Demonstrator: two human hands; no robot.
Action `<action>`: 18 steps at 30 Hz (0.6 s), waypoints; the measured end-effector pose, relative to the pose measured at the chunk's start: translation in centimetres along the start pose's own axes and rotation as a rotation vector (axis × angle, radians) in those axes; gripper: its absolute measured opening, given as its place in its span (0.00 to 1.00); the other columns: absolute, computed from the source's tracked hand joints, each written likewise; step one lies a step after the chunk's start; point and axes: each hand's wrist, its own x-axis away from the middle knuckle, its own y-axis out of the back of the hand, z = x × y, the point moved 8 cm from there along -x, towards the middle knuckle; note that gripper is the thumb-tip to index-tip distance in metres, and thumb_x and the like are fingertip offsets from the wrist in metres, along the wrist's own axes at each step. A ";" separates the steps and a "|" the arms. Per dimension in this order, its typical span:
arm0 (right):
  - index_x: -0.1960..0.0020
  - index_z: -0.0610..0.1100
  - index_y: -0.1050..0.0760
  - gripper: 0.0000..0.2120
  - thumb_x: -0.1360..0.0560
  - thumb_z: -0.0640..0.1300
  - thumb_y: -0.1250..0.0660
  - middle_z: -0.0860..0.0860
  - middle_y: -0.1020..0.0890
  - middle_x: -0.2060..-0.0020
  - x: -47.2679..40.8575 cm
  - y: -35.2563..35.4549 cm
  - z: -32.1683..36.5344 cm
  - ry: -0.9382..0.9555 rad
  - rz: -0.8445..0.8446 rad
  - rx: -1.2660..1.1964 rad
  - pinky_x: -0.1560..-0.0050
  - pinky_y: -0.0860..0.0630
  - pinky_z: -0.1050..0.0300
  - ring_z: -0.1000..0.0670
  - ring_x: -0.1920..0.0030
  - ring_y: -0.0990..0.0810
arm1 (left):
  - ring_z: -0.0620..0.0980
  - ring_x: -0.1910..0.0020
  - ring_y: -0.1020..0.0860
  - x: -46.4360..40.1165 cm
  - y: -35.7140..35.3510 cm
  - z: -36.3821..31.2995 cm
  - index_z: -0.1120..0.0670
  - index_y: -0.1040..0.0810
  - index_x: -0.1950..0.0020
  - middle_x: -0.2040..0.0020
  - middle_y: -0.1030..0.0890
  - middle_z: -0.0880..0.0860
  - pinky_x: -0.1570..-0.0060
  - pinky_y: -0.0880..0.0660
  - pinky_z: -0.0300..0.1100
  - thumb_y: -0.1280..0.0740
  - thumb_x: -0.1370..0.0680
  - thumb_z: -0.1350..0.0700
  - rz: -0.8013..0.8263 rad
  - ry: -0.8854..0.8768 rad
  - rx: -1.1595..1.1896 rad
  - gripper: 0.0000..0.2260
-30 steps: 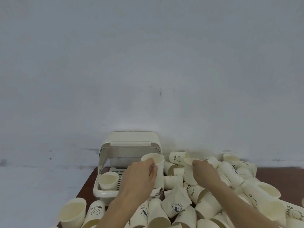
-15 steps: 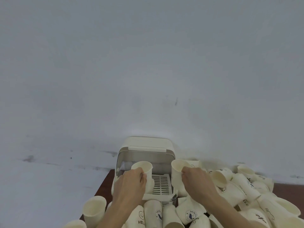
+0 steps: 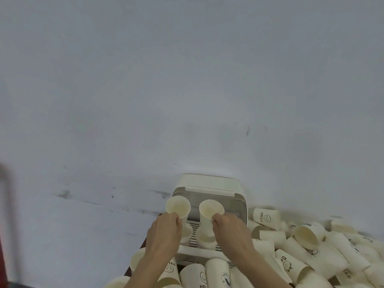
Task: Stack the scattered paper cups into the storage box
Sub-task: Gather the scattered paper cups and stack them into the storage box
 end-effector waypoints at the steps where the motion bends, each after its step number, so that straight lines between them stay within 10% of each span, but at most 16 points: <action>1: 0.48 0.46 0.25 0.13 0.19 0.47 0.48 0.49 0.20 0.53 -0.1 -0.5 0.1 0.001 0.009 0.011 0.62 0.33 0.53 0.46 0.53 0.23 | 0.48 0.57 0.23 -0.1 -0.3 0.2 0.51 0.23 0.51 0.55 0.21 0.48 0.57 0.25 0.42 0.47 0.17 0.49 0.003 -0.003 0.002 0.14; 18: 0.41 0.43 0.31 0.11 0.23 0.35 0.41 0.45 0.23 0.46 2.2 -6.7 0.8 -0.008 0.300 0.094 0.57 0.35 0.55 0.44 0.47 0.24 | 0.50 0.58 0.25 -1.0 -3.6 1.6 0.52 0.25 0.51 0.53 0.23 0.49 0.59 0.26 0.44 0.47 0.17 0.50 0.030 -0.017 -0.019 0.13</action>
